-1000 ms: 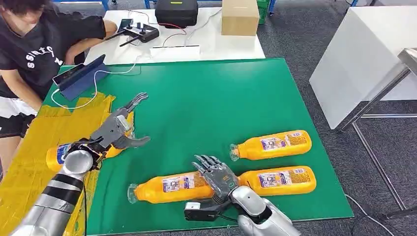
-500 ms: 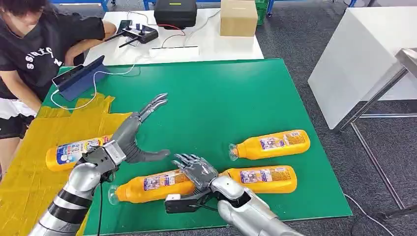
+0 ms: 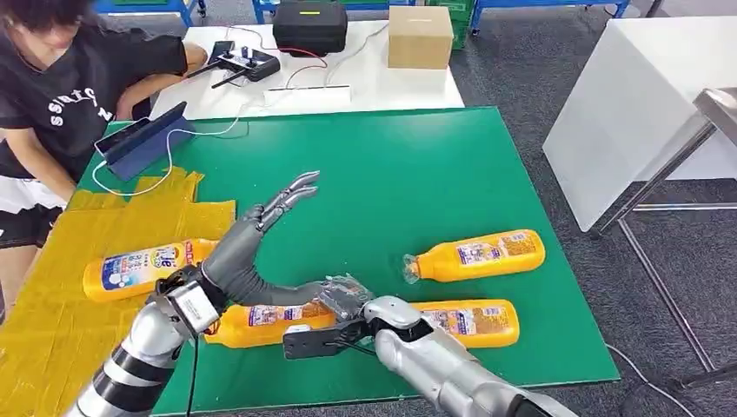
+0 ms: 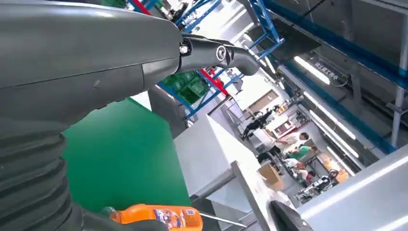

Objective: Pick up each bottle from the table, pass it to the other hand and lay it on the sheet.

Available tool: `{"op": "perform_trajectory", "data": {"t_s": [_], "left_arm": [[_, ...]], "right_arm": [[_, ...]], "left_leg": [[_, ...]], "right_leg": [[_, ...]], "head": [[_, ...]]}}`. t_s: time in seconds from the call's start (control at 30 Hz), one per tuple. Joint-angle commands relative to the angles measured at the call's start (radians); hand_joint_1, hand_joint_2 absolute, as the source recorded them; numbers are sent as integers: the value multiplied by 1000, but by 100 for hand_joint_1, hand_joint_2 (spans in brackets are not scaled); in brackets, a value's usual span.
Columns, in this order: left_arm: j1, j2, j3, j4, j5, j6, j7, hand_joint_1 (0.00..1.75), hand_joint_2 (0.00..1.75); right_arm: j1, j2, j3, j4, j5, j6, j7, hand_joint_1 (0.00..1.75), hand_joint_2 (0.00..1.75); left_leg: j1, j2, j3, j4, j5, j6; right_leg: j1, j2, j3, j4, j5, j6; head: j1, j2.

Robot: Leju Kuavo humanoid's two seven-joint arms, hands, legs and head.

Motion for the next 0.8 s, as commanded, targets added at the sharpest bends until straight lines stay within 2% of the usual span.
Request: {"op": "perform_trajectory", "data": {"t_s": [0.03,0.2,0.33,0.43,0.53,0.6,0.67,0.8], "left_arm": [[-31,-13,-44,16,23,-2,3,0,175],[-27,-13,-47,8,37,-1,15,0,175],[15,-5,-22,-8,43,2,18,0,175],[31,2,-16,-9,42,7,7,0,175],[72,-6,14,-42,40,12,6,0,175],[120,-2,36,-88,36,20,5,0,175],[158,2,54,-130,31,24,7,0,175],[174,4,60,-150,28,21,10,0,175]], "right_arm": [[22,-22,86,122,14,45,35,148,175],[20,-24,106,102,38,-8,75,173,175],[35,-39,102,59,67,-92,119,175,175],[40,-51,101,55,69,-98,118,175,175],[93,-59,19,-32,57,-234,113,175,175],[171,-76,-77,-175,32,-318,99,175,175],[256,-89,-168,-351,34,-364,94,175,175],[346,-74,-290,-513,-2,-392,25,175,175]], "left_leg": [[2,-4,0,-1,0,-1],[1,-4,1,-1,0,-1],[1,-3,1,-1,0,-1],[1,-3,2,-2,0,-1],[1,-4,1,-1,0,-1],[2,-5,-1,-2,1,-2],[1,-2,0,-2,0,-1],[1,-4,-2,0,-1,0]], "right_leg": [[1,-5,3,-3,0,0],[1,-5,3,-2,0,0],[1,-4,2,-3,0,0],[0,-3,3,-3,0,0],[1,-4,2,-2,0,0],[2,-6,1,-5,1,-1],[1,-3,2,-3,0,0],[1,-4,1,-1,-2,0]], "head": [[0,0],[0,0],[0,0],[0,0],[0,0],[0,0],[0,0],[0,0]]}}
